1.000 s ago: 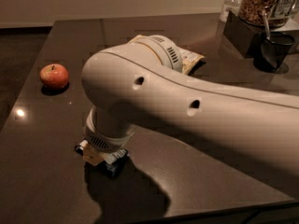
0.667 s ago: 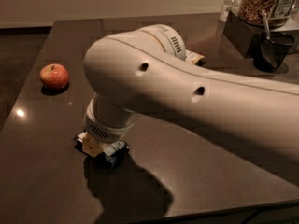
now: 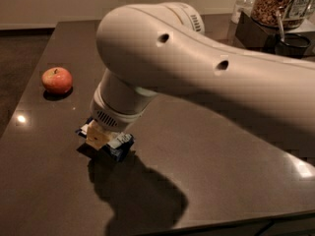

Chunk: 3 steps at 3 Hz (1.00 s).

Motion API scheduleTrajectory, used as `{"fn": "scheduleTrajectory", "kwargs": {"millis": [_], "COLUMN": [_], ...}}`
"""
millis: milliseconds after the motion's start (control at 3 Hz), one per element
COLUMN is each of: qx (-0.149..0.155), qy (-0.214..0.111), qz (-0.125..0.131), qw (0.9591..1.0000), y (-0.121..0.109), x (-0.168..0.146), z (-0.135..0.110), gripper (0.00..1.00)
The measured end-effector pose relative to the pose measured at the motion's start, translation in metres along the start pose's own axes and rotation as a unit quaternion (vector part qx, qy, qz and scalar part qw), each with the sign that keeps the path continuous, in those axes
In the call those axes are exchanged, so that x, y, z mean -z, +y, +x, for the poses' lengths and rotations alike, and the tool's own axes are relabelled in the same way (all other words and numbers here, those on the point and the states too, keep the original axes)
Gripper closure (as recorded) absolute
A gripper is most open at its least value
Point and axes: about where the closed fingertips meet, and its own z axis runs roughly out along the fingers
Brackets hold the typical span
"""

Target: Pick rxbar blueberry

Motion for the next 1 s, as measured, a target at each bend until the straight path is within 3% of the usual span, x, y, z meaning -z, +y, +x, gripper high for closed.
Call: {"fn": "scheduleTrajectory", "kwargs": {"millis": [667,1000], "qx": [0.022,0.048], "qy": [-0.018,-0.040], "qz": [-0.010,-0.025], "qw": [0.9996,0.9977], "y": [0.001,0.019], "x": [0.036,0.060], "z": [-0.026,-0.046], "gripper": [1.00,1.00]}}
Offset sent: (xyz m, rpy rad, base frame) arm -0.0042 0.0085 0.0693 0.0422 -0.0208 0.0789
